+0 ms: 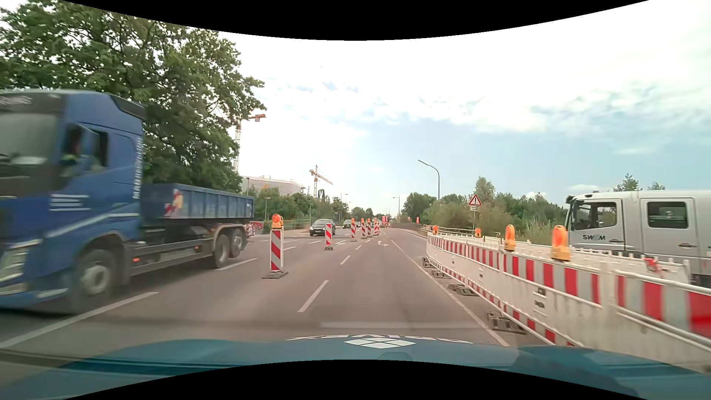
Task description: Follow the waypoints while adhering to traffic rules and regulations
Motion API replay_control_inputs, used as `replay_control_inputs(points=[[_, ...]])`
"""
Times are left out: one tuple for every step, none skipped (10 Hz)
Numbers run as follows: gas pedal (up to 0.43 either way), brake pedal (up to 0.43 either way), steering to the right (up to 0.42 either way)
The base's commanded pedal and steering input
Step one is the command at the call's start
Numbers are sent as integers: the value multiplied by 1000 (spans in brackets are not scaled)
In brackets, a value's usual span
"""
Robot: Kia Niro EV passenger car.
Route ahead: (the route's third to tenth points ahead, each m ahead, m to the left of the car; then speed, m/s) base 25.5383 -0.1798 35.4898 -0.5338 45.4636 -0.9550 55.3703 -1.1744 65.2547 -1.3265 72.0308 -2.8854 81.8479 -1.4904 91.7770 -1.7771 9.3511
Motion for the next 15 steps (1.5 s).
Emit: replay_control_inputs(points=[[177, 0, 18], [177, 0, 18], [177, 0, 18], [177, 0, 18], [177, 0, 18], [177, 0, 20], [177, 0, 22], [177, 0, 28], [177, 0, 35], [177, 0, 46], [177, 0, 55], [177, 0, 58], [177, 0, 60], [189, 0, 60], [189, 0, 59]])
